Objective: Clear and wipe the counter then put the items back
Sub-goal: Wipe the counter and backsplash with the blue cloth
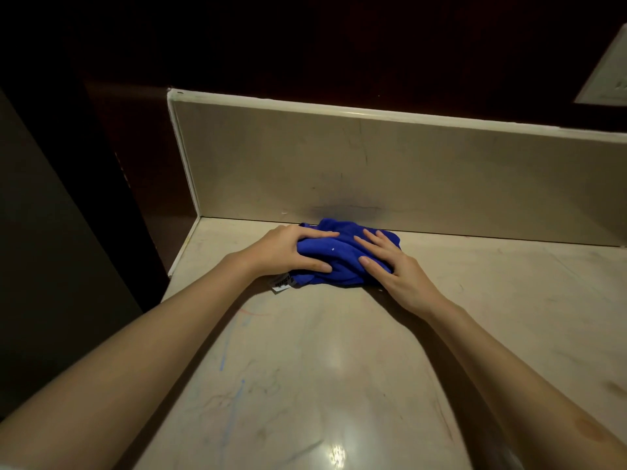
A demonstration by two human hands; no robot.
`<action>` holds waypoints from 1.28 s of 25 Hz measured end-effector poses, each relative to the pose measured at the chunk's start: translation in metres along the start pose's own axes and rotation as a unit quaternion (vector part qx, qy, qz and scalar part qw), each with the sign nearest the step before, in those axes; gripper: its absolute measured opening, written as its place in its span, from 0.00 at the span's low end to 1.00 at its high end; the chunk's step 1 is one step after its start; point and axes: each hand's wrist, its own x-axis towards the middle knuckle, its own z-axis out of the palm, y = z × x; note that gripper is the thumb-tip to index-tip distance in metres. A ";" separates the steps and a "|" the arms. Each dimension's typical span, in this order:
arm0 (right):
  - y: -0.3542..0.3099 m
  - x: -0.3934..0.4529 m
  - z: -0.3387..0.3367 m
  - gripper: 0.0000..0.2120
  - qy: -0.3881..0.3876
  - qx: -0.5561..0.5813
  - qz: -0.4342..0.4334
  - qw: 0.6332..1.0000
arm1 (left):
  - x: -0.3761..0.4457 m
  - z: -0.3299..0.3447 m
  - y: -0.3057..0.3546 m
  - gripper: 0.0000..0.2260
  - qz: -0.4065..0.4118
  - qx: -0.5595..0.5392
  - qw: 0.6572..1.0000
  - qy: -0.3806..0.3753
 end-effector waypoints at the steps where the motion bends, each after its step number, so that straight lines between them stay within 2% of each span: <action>1: -0.003 -0.008 0.001 0.21 -0.001 0.004 -0.002 1.000 | -0.008 0.002 0.003 0.29 -0.006 0.000 1.000 0.000; 15: -0.067 -0.198 0.036 0.24 -0.060 -0.064 -0.054 0.995 | -0.206 0.055 0.089 0.29 -0.043 -0.023 0.999 -0.016; 19: -0.078 -0.232 0.042 0.25 -0.078 -0.057 -0.069 0.993 | -0.244 0.065 0.107 0.31 -0.047 0.001 0.999 -0.009; 25: -0.082 -0.241 0.044 0.28 -0.093 -0.078 -0.086 0.989 | -0.263 0.072 0.112 0.33 -0.049 0.019 0.998 0.018; 32: -0.078 -0.203 0.049 0.25 -0.084 -0.084 -0.093 0.989 | -0.239 0.054 0.092 0.26 -0.055 0.000 0.998 0.026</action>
